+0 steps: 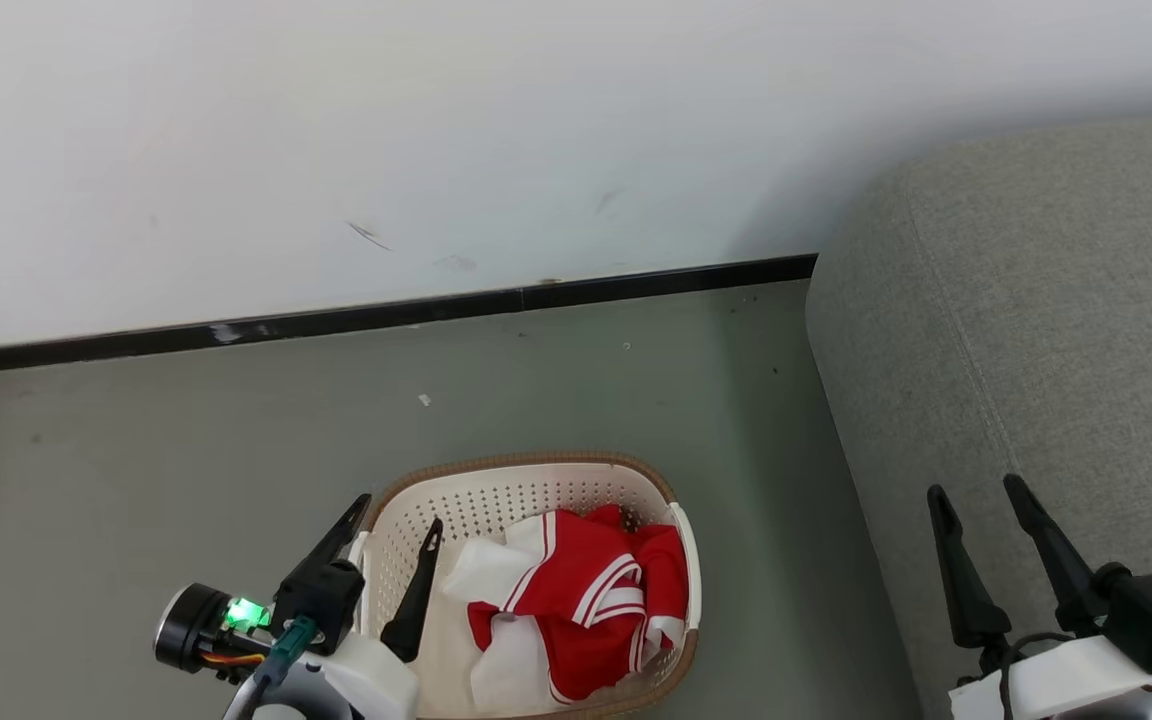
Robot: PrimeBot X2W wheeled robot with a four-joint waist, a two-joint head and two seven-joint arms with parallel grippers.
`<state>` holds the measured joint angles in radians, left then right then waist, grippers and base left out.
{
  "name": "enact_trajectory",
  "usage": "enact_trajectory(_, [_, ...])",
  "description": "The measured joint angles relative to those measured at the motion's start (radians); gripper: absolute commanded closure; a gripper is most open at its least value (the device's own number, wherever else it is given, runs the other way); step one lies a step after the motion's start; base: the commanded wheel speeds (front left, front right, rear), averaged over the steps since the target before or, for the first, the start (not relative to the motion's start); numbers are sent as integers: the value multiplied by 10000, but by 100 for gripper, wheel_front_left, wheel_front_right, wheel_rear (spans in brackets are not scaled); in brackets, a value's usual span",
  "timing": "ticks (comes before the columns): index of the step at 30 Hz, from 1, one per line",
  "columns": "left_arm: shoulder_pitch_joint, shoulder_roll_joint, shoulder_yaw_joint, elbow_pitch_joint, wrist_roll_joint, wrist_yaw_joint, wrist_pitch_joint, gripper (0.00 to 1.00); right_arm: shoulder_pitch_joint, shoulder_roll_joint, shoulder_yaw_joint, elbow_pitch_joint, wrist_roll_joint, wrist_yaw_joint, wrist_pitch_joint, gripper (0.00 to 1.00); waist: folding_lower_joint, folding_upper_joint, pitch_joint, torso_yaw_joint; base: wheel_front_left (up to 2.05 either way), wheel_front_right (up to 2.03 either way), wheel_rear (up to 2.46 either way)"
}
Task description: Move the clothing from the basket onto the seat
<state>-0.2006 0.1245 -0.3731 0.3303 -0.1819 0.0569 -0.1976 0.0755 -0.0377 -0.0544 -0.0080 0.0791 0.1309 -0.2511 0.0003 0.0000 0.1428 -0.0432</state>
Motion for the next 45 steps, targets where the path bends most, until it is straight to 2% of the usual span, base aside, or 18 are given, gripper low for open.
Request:
enact_trajectory(12, [-967,-234,-650,890,403,-449,297,0,-380,6,-345,-579,65,0,-2,0,0,0,924,-360,0,0,0])
enact_trajectory(24, [-1857,-144,-1377,1824,1210,-872,481,0,-1184,4,-251,-1103,357,0,-12,0,0,0,2056,-860,0,0,0])
enact_trajectory(45, [-3187,353,-1787,3384,2079,-932,554,0,-2536,0,326,-1386,541,0,-13,0,0,-1,4131,-1912,0,0,0])
